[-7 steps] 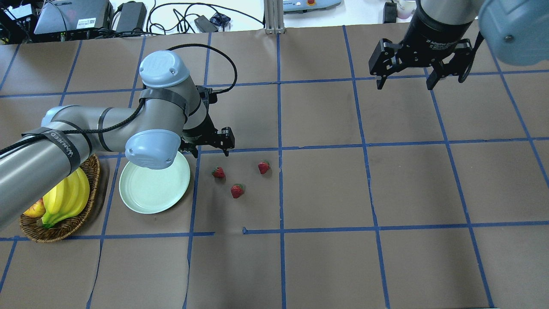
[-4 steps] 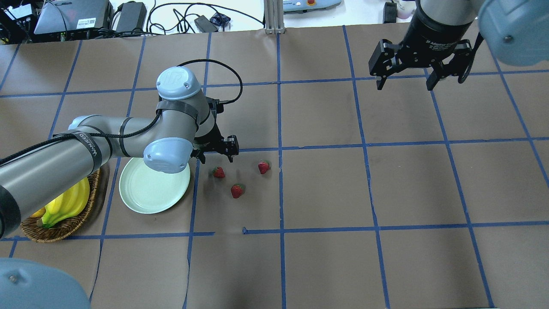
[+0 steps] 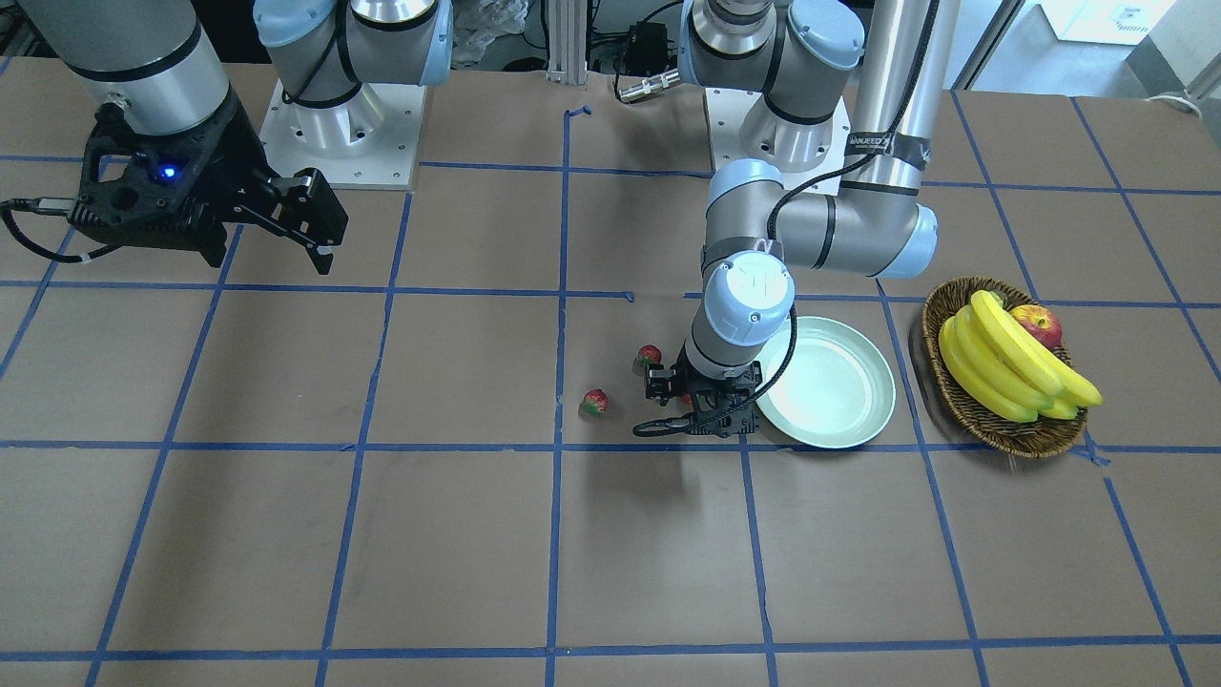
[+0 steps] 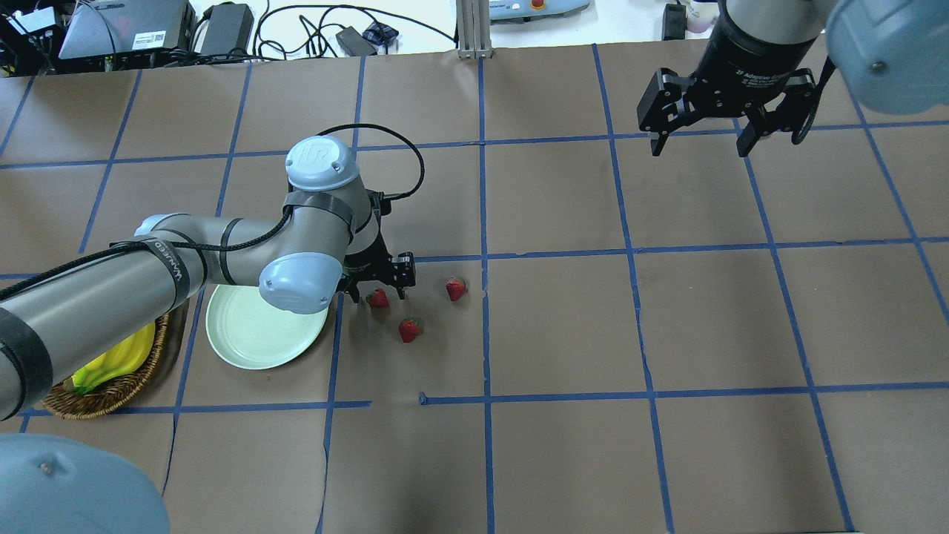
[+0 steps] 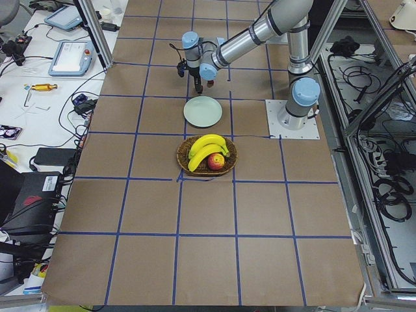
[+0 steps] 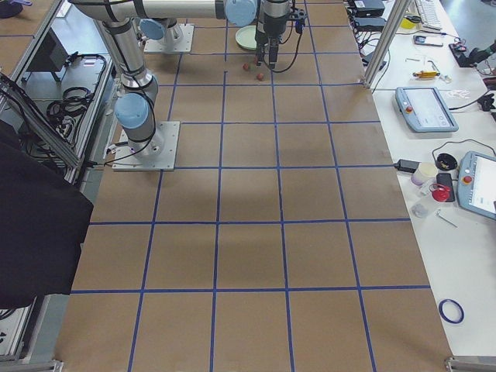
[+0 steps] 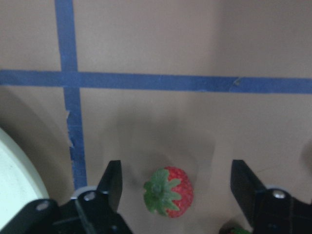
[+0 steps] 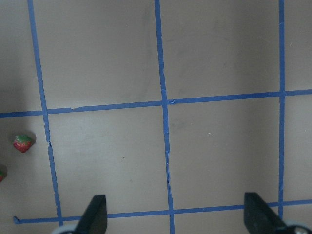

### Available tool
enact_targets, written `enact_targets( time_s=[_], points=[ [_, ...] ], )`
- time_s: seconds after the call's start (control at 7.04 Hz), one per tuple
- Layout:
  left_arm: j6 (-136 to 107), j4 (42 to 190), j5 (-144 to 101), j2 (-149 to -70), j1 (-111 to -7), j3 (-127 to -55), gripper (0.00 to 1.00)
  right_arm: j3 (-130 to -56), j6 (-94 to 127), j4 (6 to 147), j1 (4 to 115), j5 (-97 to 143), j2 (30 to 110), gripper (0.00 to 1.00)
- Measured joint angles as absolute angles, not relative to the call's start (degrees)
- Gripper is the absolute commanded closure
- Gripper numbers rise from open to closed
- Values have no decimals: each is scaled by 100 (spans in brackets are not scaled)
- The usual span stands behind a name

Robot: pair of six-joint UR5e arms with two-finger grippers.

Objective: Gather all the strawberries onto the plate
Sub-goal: 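Grasp the strawberry with the left gripper and carry it over the plate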

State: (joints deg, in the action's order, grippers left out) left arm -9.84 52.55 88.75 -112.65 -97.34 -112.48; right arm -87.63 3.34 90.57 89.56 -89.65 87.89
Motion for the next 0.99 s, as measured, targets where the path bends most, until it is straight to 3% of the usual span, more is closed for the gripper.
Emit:
enact_targets(
  time_s=[0.28, 0.43, 0.57, 0.99],
  points=[
    [-922, 5256, 8871, -11253, -9738, -11276, 70, -8763, 330, 9046, 8956, -8965, 8789, 0],
    [-891, 5256, 8871, -11243, -9738, -11268, 81, -8763, 329, 9045, 8956, -8965, 8789, 0],
    [-872, 5258, 8877, -11226, -9738, -11252, 88, -8763, 332, 9044, 8956, -8965, 8789, 0],
    [-791, 5293, 9065, -11127, -9734, -11219, 86, -8763, 334, 9044, 8956, -8965, 8789, 0]
  ],
)
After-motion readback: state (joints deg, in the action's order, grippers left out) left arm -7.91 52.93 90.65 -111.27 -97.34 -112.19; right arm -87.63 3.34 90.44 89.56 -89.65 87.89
